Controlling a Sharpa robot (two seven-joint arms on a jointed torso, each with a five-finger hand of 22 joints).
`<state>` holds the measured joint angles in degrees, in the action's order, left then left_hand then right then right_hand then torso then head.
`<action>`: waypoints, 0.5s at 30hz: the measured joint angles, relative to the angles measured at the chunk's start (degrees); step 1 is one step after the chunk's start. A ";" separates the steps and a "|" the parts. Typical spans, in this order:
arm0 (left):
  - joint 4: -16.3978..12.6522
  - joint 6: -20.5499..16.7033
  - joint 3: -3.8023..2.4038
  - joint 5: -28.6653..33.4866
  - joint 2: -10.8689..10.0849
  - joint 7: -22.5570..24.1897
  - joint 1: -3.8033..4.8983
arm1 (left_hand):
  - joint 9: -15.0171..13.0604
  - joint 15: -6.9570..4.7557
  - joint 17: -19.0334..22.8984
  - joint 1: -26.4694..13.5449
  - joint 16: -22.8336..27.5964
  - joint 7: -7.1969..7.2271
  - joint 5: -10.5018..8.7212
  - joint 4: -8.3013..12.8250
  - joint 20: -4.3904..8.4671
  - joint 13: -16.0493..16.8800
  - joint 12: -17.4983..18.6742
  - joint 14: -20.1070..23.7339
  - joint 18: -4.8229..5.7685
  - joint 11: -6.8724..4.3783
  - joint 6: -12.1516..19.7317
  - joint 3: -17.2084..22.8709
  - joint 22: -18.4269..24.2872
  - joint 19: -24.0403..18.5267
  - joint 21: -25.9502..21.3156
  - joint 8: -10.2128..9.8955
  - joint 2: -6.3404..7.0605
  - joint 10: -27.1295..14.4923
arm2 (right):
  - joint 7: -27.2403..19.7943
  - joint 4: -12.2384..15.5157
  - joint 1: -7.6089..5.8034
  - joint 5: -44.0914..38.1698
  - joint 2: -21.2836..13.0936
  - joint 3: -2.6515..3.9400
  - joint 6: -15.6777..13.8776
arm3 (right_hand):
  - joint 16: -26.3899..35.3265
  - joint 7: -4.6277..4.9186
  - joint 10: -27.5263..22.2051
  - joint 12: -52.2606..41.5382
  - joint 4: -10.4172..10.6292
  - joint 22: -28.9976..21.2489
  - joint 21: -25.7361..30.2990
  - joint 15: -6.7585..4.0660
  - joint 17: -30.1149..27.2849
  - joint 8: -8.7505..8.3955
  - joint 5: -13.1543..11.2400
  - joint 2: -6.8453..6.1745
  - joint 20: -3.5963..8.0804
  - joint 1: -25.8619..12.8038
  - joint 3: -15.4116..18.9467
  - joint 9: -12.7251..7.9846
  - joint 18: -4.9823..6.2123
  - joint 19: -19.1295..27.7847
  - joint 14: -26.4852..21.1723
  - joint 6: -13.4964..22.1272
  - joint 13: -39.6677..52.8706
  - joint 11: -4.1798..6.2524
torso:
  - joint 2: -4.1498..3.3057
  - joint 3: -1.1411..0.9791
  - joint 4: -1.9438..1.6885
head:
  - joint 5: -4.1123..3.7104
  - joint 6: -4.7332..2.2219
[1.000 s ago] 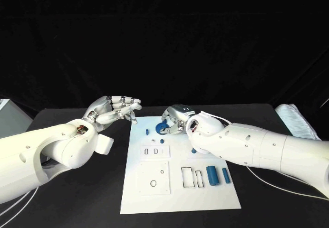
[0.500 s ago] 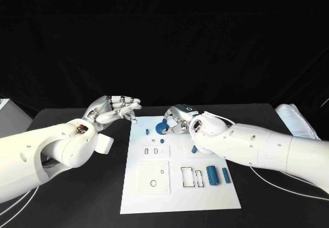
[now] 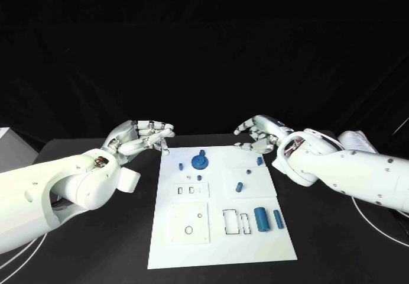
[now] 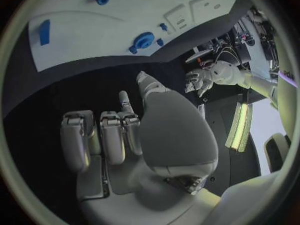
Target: Assemble the parts on the task board
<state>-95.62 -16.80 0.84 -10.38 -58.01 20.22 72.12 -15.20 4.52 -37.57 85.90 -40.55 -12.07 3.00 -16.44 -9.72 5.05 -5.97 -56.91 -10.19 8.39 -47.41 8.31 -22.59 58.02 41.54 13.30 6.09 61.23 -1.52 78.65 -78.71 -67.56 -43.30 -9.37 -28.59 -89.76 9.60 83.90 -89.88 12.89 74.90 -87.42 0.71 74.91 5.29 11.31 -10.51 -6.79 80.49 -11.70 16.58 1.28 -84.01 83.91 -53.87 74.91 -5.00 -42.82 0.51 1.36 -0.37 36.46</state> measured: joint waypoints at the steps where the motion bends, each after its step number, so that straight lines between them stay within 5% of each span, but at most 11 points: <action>1: 0.08 0.05 0.00 0.00 0.06 0.02 0.00 | 0.00 0.00 0.00 0.00 0.00 0.00 0.00 0.00 0.00 0.00 0.00 0.00 0.00 0.00 0.00 0.00 0.00 0.00 0.00 0.00 0.00 0.00 | -0.91 0.38 -0.18 1.48 -1.38 0.00 0.96 | 0.00 -0.11 0.00 0.00 -0.19 0.00 0.00 0.00 0.00 0.00 0.00 -0.07 0.00 0.08 -0.19 0.00 0.00 0.00 0.00 -0.11 0.00 0.00 | 0.07 -0.03 0.08 | 0.00 -0.01; 7: 0.45 0.32 0.02 0.00 0.48 0.06 -0.02 | -0.02 0.00 0.00 0.00 0.00 0.00 0.00 0.00 0.00 0.00 0.00 0.00 0.00 0.00 0.00 0.00 0.00 0.00 0.00 0.00 0.00 0.00 | -4.10 -0.40 -0.50 5.53 -6.45 -0.13 5.97 | 0.00 -0.20 0.13 0.16 -1.51 0.04 0.36 0.00 0.00 0.00 -0.34 -1.00 0.00 1.60 -1.02 -0.26 0.00 0.00 0.00 -0.20 0.00 0.13 | 0.41 -0.32 0.46 | -0.21 -0.06; 15: 0.89 0.63 0.11 0.00 0.71 0.09 -0.05 | -0.05 0.00 0.00 0.00 0.00 0.00 0.00 0.00 0.00 -0.01 0.00 0.00 0.00 0.00 0.00 0.00 0.01 0.00 0.00 0.00 0.00 0.00 | -5.85 -3.07 0.53 5.47 -8.33 -0.38 9.13 | 0.00 -0.20 0.22 0.47 -1.92 0.04 0.43 0.00 0.00 0.00 -0.56 -1.48 0.38 2.08 -1.12 -0.37 0.00 0.06 0.00 -0.20 0.00 0.22 | 0.65 -0.77 0.90 | -0.21 0.09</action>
<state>-94.72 -16.17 0.95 -10.37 -57.30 20.31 72.07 -15.26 4.52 -37.57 85.90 -40.55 -12.07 3.00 -16.44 -9.72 5.04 -5.97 -56.91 -10.19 8.39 -47.41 8.31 -22.58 58.02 41.54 13.30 6.09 61.23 -7.37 75.59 -78.18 -62.09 -51.63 -9.75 -19.46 -89.76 9.40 84.12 -89.41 10.97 74.95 -86.99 0.71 74.91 5.29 10.76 -11.99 -6.41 82.58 -12.83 16.21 1.27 -83.94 83.91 -54.07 74.90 -4.79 -42.18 -0.26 2.25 -0.58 36.55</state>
